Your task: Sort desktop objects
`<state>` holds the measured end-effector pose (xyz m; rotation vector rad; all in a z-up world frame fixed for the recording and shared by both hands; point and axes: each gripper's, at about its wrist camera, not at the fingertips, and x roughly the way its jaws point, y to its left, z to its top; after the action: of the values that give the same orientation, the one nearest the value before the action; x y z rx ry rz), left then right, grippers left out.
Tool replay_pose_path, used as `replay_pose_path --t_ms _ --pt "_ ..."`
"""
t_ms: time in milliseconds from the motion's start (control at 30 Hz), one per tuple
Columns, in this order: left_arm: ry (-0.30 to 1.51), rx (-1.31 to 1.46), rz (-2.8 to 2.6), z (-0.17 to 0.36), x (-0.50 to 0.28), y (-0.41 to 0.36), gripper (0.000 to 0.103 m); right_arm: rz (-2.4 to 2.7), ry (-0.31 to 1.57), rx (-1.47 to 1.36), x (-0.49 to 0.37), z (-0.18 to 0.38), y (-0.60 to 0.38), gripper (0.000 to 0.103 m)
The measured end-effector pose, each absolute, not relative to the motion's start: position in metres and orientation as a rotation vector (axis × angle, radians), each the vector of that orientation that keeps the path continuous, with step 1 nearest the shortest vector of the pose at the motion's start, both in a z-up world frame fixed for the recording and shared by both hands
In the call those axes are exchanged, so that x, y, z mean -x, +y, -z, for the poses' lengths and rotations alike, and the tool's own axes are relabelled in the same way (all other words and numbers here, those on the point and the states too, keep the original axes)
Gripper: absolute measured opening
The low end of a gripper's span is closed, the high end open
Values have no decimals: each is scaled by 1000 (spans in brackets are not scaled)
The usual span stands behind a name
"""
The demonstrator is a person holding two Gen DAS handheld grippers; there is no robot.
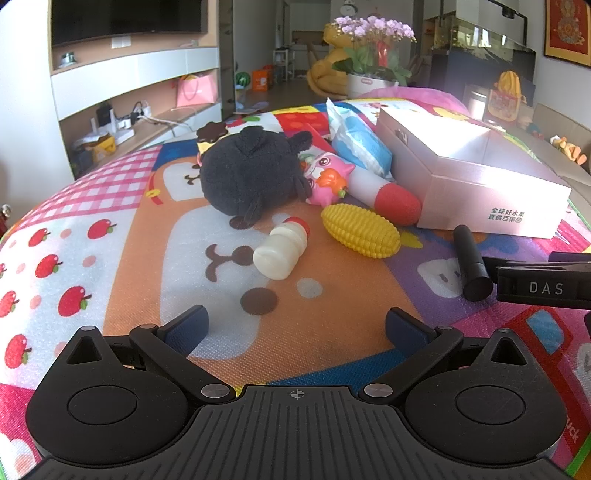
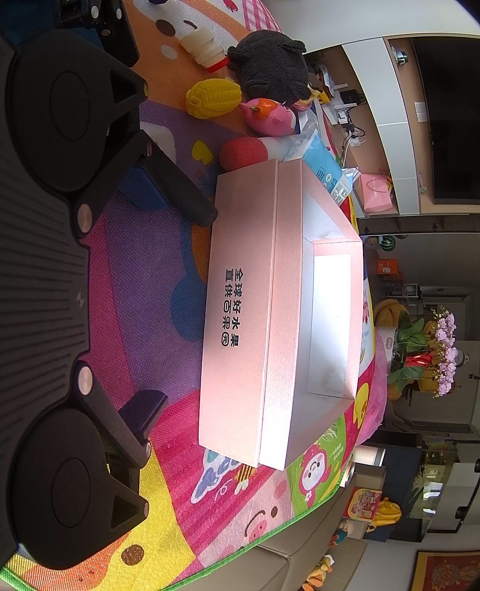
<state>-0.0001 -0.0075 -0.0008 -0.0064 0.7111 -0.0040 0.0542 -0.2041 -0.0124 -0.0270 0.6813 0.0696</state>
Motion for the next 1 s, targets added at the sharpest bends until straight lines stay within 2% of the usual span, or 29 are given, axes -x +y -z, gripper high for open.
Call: replay_pose_path --t_ms 467,767,1000 --pt "712 3 2 1 0 -8 103 -74 684 33 -56 12 -203 103" --pt "713 2 2 2 0 -8 103 -141 804 54 -50 2 -212 103" --pt "715 15 11 0 0 -5 103 -225 812 104 -30 -1 -214 103"
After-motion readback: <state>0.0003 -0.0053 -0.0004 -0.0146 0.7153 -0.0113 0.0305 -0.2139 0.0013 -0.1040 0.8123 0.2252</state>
